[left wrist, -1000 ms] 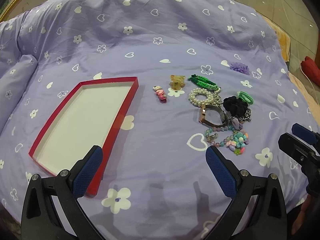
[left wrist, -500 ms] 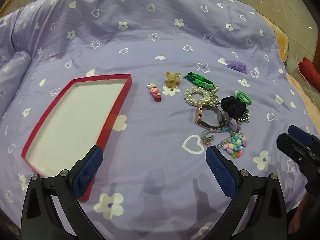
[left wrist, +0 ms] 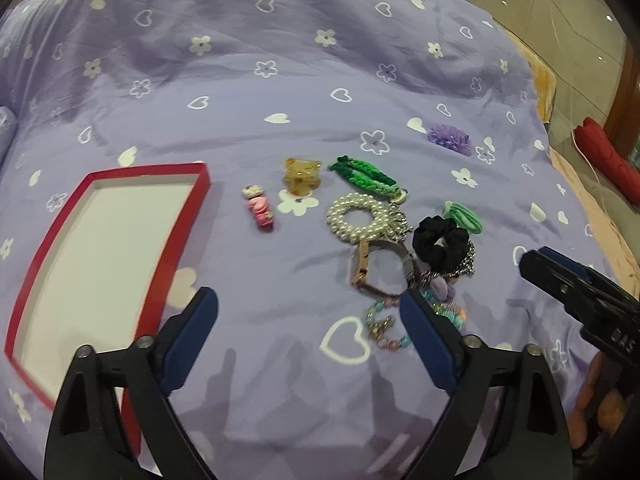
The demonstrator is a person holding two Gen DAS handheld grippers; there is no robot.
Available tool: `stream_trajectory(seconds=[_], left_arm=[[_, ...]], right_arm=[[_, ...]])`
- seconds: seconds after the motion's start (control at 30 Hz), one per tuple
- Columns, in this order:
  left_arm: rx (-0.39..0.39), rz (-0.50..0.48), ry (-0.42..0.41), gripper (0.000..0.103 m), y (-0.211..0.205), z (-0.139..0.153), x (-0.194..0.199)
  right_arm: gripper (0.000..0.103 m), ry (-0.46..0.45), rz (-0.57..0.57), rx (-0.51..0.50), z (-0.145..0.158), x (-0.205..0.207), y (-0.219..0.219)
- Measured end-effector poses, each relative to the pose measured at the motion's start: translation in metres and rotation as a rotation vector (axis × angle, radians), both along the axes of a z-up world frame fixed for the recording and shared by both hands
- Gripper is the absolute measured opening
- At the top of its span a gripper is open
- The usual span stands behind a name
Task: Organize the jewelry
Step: 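Grasp the gold watch with the left tool while the right tool grasps the black scrunchie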
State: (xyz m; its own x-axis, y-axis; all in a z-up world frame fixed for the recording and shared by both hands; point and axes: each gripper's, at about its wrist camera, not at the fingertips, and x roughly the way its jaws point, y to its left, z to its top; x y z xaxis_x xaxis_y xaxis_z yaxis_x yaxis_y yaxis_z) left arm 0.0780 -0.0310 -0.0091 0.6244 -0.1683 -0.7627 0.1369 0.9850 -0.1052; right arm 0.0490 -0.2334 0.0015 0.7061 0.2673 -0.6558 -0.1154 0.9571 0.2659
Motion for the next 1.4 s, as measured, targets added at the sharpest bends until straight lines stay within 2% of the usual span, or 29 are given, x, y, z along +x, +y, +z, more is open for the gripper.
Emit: stream_trajectory(seconds=[0.07,0.23,0.57,0.9,1.0,1.03,1.13,1.2,1.27,1.4], left_arm=[[0.000,-0.013,0.005,0.088,-0.004,-0.001,0.006],[0.011,-0.045,0.025,0.084,-0.012,-0.009,0.023],[0.019,-0.076,0.048,0.079,-0.021,-0.020,0.037],[0.041,-0.126,0.099,0.051,-0.037,-0.041,0.060],[0.042,-0.143,0.119,0.038,-0.041,-0.048,0.064],[0.040,-0.148,0.126,0.029,-0.041,-0.050,0.065],[0.031,-0.165,0.135,0.015,-0.042,-0.054,0.066],[0.029,-0.177,0.130,0.009,-0.044,-0.053,0.064],[0.038,-0.179,0.122,0.009,-0.044,-0.052,0.062],[0.010,-0.172,0.119,0.007,-0.038,-0.050,0.057]], right_arm=[[0.057,0.018,-0.002,0.006,-0.003,0.009,-0.002],[0.050,0.069,-0.003,0.018,-0.013,0.031,-0.004],[0.050,0.105,-0.002,0.017,-0.022,0.049,-0.005],[0.041,0.178,-0.012,0.030,-0.046,0.073,-0.006],[0.039,0.191,-0.010,0.028,-0.051,0.077,-0.005],[0.039,0.197,-0.009,0.023,-0.053,0.079,-0.005],[0.025,0.202,-0.005,0.020,-0.057,0.081,-0.003],[0.017,0.195,-0.006,0.017,-0.058,0.081,-0.003],[0.010,0.183,-0.010,0.019,-0.056,0.079,-0.005],[0.007,0.159,-0.014,0.021,-0.050,0.074,-0.005]])
